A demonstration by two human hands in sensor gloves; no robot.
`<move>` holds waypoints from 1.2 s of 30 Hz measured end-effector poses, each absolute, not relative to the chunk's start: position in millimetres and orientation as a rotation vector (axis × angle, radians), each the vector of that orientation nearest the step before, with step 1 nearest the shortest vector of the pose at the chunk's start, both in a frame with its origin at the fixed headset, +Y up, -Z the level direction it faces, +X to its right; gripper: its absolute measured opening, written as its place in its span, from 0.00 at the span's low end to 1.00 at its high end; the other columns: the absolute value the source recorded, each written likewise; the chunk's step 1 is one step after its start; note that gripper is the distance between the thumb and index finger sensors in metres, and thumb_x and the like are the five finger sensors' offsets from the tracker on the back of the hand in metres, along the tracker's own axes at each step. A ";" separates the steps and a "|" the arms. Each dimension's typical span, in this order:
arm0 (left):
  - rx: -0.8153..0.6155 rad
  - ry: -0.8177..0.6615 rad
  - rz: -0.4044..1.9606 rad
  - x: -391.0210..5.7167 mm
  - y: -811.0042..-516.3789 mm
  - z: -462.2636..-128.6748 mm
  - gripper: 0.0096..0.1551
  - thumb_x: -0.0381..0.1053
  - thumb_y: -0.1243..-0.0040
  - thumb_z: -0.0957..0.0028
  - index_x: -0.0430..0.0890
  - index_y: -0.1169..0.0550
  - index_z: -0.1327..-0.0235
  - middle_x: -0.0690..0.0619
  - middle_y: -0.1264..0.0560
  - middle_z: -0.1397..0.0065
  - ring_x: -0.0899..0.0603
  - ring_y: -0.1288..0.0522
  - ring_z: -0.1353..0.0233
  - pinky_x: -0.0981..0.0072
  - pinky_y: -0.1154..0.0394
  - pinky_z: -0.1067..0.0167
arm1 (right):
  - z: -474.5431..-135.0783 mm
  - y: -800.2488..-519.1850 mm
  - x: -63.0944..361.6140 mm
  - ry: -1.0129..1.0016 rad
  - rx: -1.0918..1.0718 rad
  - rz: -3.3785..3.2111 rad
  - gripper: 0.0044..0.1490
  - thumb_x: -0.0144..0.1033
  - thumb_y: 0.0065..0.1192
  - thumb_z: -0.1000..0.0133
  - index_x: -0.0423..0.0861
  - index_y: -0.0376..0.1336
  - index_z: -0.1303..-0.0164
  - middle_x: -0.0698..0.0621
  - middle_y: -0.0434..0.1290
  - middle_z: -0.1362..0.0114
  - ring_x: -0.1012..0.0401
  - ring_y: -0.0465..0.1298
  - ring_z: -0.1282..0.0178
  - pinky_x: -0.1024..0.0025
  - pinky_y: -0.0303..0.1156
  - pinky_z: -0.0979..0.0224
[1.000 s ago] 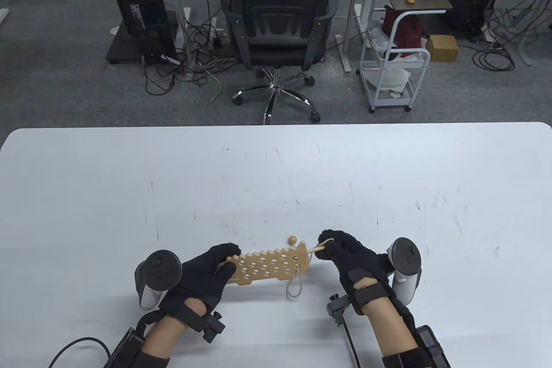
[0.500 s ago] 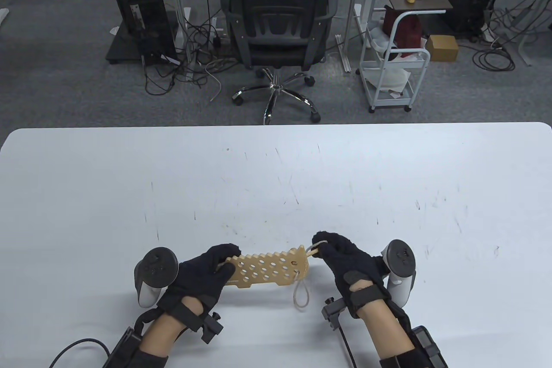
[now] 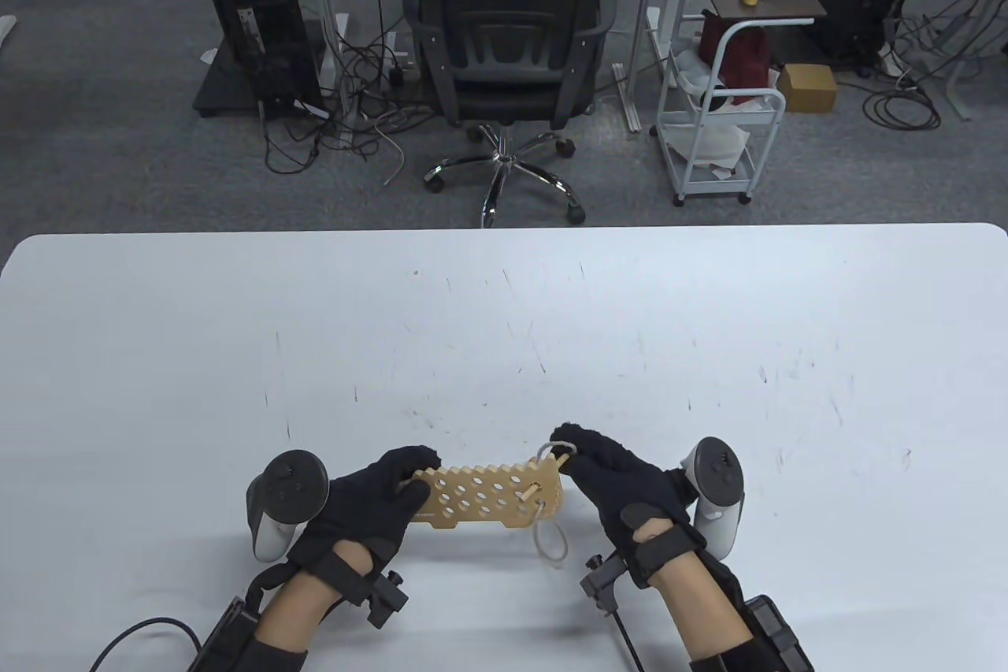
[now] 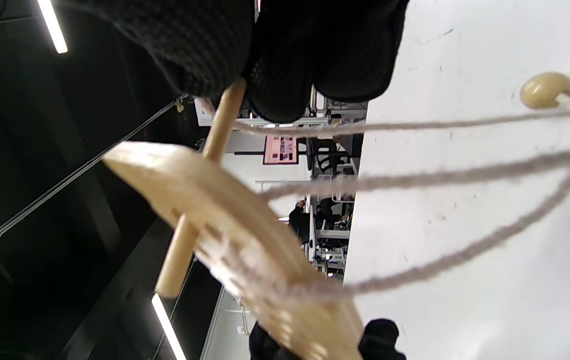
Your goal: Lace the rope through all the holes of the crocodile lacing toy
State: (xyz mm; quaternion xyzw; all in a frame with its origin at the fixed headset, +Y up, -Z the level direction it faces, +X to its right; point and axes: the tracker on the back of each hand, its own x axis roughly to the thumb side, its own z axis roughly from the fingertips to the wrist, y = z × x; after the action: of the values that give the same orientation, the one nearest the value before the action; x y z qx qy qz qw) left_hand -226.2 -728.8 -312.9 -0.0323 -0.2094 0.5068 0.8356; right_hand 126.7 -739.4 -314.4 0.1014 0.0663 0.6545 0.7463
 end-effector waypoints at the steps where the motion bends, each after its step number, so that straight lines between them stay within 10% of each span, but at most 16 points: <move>1: -0.068 -0.441 1.074 -226.3 -728.8 -313.0 0.30 0.51 0.39 0.56 0.54 0.26 0.36 0.52 0.19 0.42 0.43 0.16 0.47 0.40 0.30 0.31 | -313.9 -738.8 125.1 0.149 0.232 1.430 0.30 0.31 0.63 0.48 0.44 0.66 0.32 0.41 0.72 0.31 0.40 0.67 0.31 0.30 0.46 0.28; 14: -0.055 -0.394 1.051 -228.3 -728.1 -313.1 0.30 0.51 0.39 0.56 0.53 0.26 0.36 0.52 0.19 0.42 0.42 0.16 0.47 0.40 0.31 0.31 | -307.8 -743.2 111.8 0.214 0.300 1.339 0.45 0.60 0.54 0.44 0.38 0.61 0.27 0.37 0.66 0.26 0.36 0.60 0.27 0.28 0.40 0.28; 36: 0.057 -0.398 0.991 -231.1 -721.8 -309.5 0.30 0.51 0.39 0.56 0.55 0.27 0.37 0.54 0.20 0.41 0.43 0.17 0.44 0.41 0.32 0.30 | -306.1 -746.4 102.5 0.231 0.338 1.286 0.45 0.62 0.55 0.44 0.40 0.61 0.27 0.39 0.69 0.28 0.39 0.62 0.27 0.30 0.41 0.27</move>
State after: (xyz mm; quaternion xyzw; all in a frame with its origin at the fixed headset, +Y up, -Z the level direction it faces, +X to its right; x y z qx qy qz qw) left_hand -231.1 -721.8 -309.5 0.0273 -0.1898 0.4720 0.8605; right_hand 102.5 -746.4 -306.1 0.1564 0.1071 0.5952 0.7809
